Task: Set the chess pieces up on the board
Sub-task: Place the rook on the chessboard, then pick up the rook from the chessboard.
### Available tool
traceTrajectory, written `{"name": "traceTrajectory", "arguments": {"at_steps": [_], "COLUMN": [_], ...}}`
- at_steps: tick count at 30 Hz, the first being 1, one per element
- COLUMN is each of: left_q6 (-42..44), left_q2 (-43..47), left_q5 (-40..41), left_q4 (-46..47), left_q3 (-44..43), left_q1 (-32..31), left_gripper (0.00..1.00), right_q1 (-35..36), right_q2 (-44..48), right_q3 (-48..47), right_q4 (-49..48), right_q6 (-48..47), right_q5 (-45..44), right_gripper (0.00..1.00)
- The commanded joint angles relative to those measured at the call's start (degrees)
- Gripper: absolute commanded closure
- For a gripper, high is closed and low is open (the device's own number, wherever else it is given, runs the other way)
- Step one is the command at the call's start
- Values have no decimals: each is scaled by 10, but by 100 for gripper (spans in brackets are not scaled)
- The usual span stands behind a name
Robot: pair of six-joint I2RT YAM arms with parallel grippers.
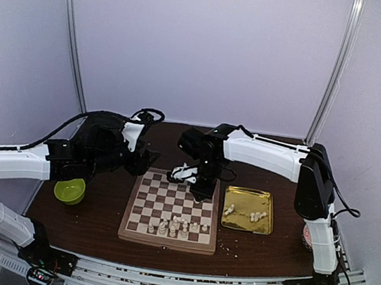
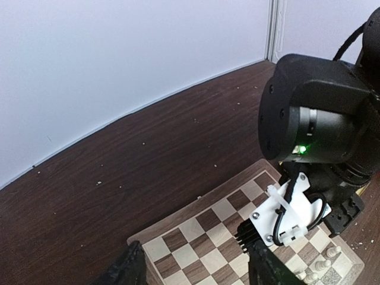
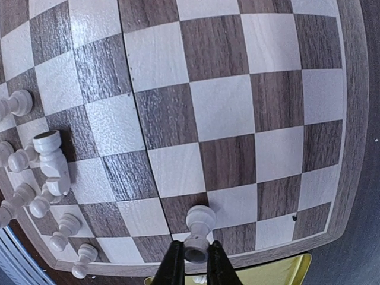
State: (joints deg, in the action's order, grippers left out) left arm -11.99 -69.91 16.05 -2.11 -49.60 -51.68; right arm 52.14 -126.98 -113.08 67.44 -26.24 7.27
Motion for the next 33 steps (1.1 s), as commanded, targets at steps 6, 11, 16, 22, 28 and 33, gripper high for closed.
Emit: {"name": "traceTrajectory", "arguments": {"at_steps": [6,11,16,22,28,33], "left_q6": [19,44,86,115,143,169], "left_q2": [-28,-37,-97,-200,-319,-430], "left_q5": [-33,-86,-154,-261,-281,-267], "left_q4": [-40,-97,-175,-247,-302,-390], "left_q3": [-29,-60,-134,-254,-374,-498], "left_q1": [9,31,44,44,19,-6], "left_gripper": [40,39,39,46,50,52], "right_q1": [-4,-23,-65,-141,-211,-251], "right_q2": [3,58,143,297,429,448], "right_q3": [3,27,84,226,407,418], "right_q4": [13,12,-4,-78,-210,-229], "right_q6": [13,15,15,6,9,13], "right_q5": [8,59,108,162,204,212], "right_gripper": [81,77,76,75,72,72]}}
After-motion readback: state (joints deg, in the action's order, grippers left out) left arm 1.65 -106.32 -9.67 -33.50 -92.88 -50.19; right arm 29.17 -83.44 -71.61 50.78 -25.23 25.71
